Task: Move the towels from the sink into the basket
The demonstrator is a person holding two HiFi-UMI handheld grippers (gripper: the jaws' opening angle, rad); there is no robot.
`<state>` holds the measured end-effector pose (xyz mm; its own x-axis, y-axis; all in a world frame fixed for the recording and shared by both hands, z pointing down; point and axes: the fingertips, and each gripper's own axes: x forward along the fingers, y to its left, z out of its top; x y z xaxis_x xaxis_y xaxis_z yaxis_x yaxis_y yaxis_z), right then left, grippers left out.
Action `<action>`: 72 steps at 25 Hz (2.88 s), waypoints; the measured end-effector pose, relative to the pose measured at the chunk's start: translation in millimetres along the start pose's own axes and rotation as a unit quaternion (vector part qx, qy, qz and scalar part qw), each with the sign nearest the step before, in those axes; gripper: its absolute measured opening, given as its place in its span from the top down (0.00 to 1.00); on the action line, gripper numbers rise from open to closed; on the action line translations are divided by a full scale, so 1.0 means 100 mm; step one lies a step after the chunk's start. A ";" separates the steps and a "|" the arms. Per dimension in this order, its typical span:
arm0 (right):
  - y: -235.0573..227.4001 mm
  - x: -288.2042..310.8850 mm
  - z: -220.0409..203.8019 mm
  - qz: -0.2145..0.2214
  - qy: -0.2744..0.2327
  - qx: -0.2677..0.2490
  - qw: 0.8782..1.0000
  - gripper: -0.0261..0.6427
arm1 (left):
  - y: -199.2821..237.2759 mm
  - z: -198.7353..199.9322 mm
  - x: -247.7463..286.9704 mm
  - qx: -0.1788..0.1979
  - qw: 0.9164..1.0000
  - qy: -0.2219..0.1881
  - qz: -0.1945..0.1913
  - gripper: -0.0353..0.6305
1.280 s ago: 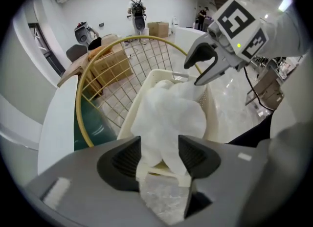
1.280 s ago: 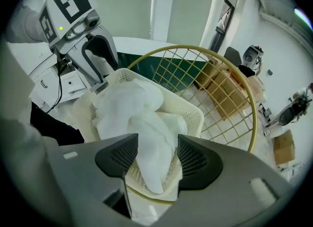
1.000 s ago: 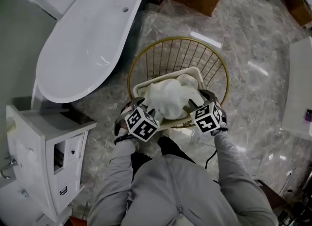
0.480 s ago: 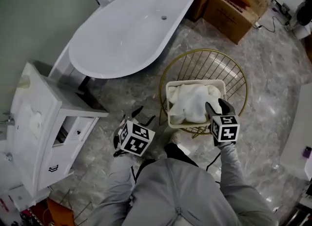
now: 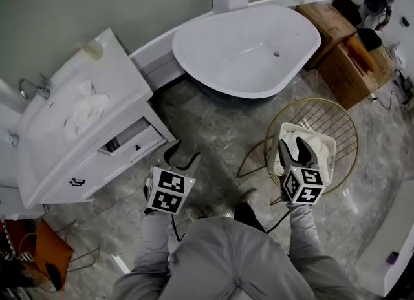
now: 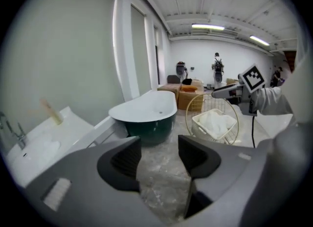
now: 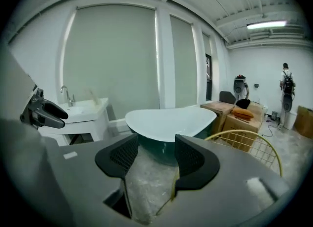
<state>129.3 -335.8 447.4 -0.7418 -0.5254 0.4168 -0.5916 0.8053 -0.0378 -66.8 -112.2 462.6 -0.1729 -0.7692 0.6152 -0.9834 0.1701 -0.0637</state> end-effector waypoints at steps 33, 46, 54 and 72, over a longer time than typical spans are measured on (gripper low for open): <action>6.28 1.69 0.89 0.467 -0.038 -0.206 0.859 0.61 | 3.81 -1.94 -2.68 -0.206 0.906 0.022 0.369 0.51; 7.24 2.18 0.81 0.516 0.013 -0.248 0.820 0.61 | 4.77 -2.04 -2.51 -0.210 0.911 0.041 0.351 0.51; 7.70 2.64 0.40 0.466 0.109 -0.313 0.820 0.60 | 5.55 -2.45 -2.05 -0.177 0.949 0.102 0.241 0.50; 8.14 3.21 -0.77 0.333 0.338 -0.474 0.742 0.54 | 6.29 -3.50 -0.65 -0.030 0.970 0.241 0.014 0.45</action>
<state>-566.4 172.2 620.3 -0.2522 0.0751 0.9647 0.5596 0.8247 0.0820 -654.2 260.4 657.5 -0.1393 -0.3886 0.9108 -0.9710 0.2340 -0.0487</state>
